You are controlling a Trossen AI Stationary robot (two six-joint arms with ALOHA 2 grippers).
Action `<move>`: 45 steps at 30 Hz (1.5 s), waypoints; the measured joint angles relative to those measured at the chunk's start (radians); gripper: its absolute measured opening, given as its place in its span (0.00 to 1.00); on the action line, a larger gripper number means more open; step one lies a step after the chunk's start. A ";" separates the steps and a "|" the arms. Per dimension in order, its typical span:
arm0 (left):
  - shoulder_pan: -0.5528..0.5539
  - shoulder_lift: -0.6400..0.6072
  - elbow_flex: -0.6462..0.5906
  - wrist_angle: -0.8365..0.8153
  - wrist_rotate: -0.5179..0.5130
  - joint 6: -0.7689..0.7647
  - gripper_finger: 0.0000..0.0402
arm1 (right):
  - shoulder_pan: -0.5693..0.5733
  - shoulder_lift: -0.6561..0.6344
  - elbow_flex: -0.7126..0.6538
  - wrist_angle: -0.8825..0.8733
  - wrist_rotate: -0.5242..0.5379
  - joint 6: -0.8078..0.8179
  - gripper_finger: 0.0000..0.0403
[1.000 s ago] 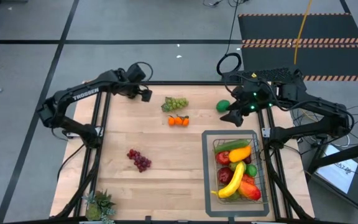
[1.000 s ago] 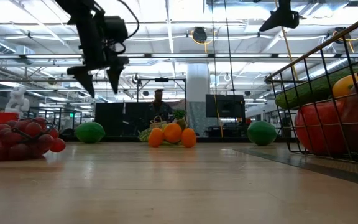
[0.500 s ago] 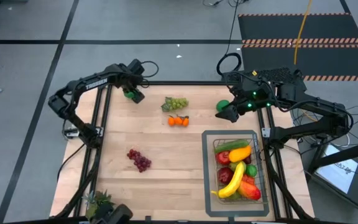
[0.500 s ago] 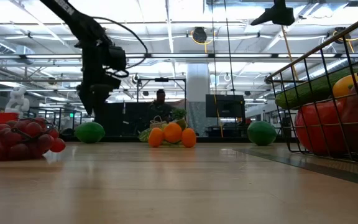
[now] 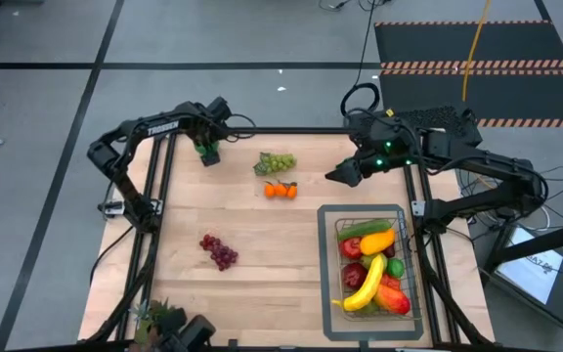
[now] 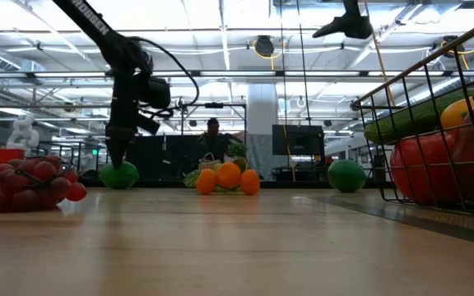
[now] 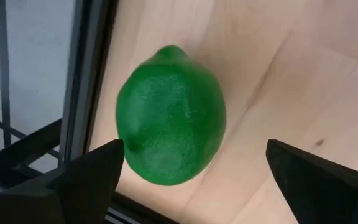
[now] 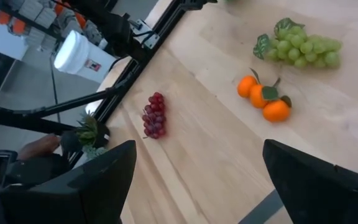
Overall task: Build produce basket
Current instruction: Put the left green lime into the wire basket
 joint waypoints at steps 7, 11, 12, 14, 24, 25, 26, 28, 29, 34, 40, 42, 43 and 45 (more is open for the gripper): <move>0.009 0.040 0.000 0.003 -0.013 0.061 0.98 | 0.000 0.025 0.000 0.040 -0.004 0.008 0.85; 0.008 0.054 0.000 0.034 -0.042 0.077 0.98 | 0.000 0.023 0.000 0.098 -0.003 0.008 0.85; 0.008 0.054 0.000 0.038 -0.043 0.081 0.98 | 0.000 0.023 0.000 0.108 -0.003 0.008 0.85; 0.008 0.052 0.000 0.052 -0.043 0.096 0.96 | 0.000 0.024 0.000 0.123 -0.002 0.012 0.85; -0.008 0.053 0.000 0.025 -0.076 0.076 0.73 | 0.000 0.023 0.000 0.135 -0.002 0.033 0.85; -0.012 0.053 0.000 0.023 -0.085 0.070 0.71 | 0.000 0.023 0.000 0.137 -0.002 0.033 0.85; -0.017 0.053 0.000 0.022 -0.093 0.069 0.69 | 0.000 0.023 0.000 0.139 -0.002 0.033 0.85; -0.026 0.053 0.000 0.015 -0.097 0.068 0.67 | 0.000 0.023 0.000 0.140 -0.002 0.033 0.85; -0.030 0.053 0.000 0.010 -0.097 0.068 0.66 | 0.000 0.023 0.000 0.140 -0.002 0.033 0.85; -0.053 0.052 0.000 -0.015 -0.123 0.060 0.64 | 0.000 0.023 0.000 0.140 -0.002 0.033 0.85; -0.092 -0.006 0.009 -0.029 -0.159 0.043 0.65 | 0.000 0.023 0.000 0.139 -0.002 0.033 0.85; -0.106 -0.043 0.023 -0.033 -0.156 0.022 0.64 | 0.000 0.023 0.000 0.139 -0.002 0.033 0.85; -0.112 -0.064 0.032 -0.034 -0.146 0.007 0.64 | 0.000 0.023 0.000 0.139 -0.002 0.033 0.85; -0.126 -0.104 0.050 -0.036 -0.109 -0.030 0.64 | 0.000 0.023 0.000 0.139 0.000 0.034 0.85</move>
